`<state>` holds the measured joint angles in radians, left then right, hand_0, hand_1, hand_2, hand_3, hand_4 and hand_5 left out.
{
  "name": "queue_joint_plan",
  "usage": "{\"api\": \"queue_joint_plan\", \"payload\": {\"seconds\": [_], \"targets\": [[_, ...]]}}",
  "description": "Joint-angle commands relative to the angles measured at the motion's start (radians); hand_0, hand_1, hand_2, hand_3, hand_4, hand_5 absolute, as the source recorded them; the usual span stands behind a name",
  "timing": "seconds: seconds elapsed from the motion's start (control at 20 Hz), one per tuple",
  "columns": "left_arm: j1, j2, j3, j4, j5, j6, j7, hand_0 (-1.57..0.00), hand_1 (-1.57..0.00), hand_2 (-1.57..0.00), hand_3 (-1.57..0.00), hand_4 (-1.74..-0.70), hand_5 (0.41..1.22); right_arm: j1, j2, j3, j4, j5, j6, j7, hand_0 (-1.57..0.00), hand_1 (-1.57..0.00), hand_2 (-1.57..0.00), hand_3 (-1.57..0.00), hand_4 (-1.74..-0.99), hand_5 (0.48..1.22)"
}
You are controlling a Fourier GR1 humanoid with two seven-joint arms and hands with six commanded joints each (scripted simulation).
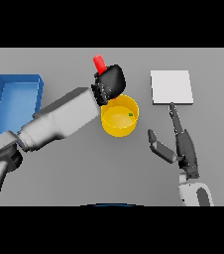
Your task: Pick up the red beaker and tilt it to pour out 1 green nut into yellow bowl. Pick up the yellow bowl and place it on the metallic measuring scale.
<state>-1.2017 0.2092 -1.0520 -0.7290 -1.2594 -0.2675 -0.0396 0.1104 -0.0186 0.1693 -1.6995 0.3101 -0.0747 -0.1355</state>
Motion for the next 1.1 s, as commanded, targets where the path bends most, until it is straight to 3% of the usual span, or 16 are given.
{"api": "queue_joint_plan", "payload": {"seconds": [0.0,0.25,0.4,0.5,0.75,0.85,0.95,1.05], "targets": [[-0.016,0.003,-0.02,0.005,-0.013,0.002,-0.015,-1.57,-1.57,-1.57,-1.57,-1.73,1.221,-0.004,0.001,-0.002,0.007,-0.004,0.002,-0.005,0.0,0.0,0.0,0.0,-1.082,0.677],[-0.093,-0.044,-0.132,0.072,-0.073,-0.025,-0.052,-1.57,-1.57,-1.57,-1.57,-1.73,1.221,-0.004,-0.011,-0.007,0.013,0.01,-0.009,-0.026,0.0,0.0,0.0,0.0,-1.059,0.672],[-0.133,-0.068,-0.16,0.089,-0.074,-0.047,-0.063,-1.57,-1.57,-1.57,-1.57,-1.73,1.221,-0.005,-0.005,0.002,-0.006,0.01,-0.004,-0.006,0.0,0.0,0.0,0.0,-1.041,0.683],[-0.175,-0.054,-0.151,0.104,-0.054,-0.025,-0.099,-1.57,-1.57,-1.57,-1.57,-1.73,1.221,-0.001,-0.009,-0.001,0.006,0.014,-0.008,-0.014,0.0,0.0,0.0,0.0,-1.027,0.686],[-0.281,0.006,-0.068,0.181,0.027,0.017,-0.106,-1.57,-1.57,-1.57,-1.57,-1.73,1.221,-0.014,-0.01,-0.005,0.013,0.025,-0.021,-0.008,0.0,0.0,0.0,0.0,-1.023,0.682],[-0.33,0.03,-0.01,0.22,0.079,0.018,-0.096,-1.57,-1.57,-1.57,-1.02,-1.73,1.221,-0.018,-0.007,0.0,0.015,0.024,-0.015,-0.001,0.0,0.0,0.0,0.0,-1.028,0.68],[-0.365,0.057,0.061,0.281,0.147,0.048,-0.113,-1.57,-1.57,-1.57,-1.22,-1.73,1.221,-0.017,-0.01,-0.011,0.015,0.002,-0.007,-0.002,0.0,0.0,0.0,0.0,-1.009,0.676],[-0.393,0.075,0.161,0.353,0.239,0.027,-0.063,-1.57,-1.57,-1.57,-1.35,-1.73,1.221,-0.019,-0.007,-0.005,0.014,0.01,-0.012,-0.019,0.0,0.0,0.0,0.0,-0.996,0.681]]}}
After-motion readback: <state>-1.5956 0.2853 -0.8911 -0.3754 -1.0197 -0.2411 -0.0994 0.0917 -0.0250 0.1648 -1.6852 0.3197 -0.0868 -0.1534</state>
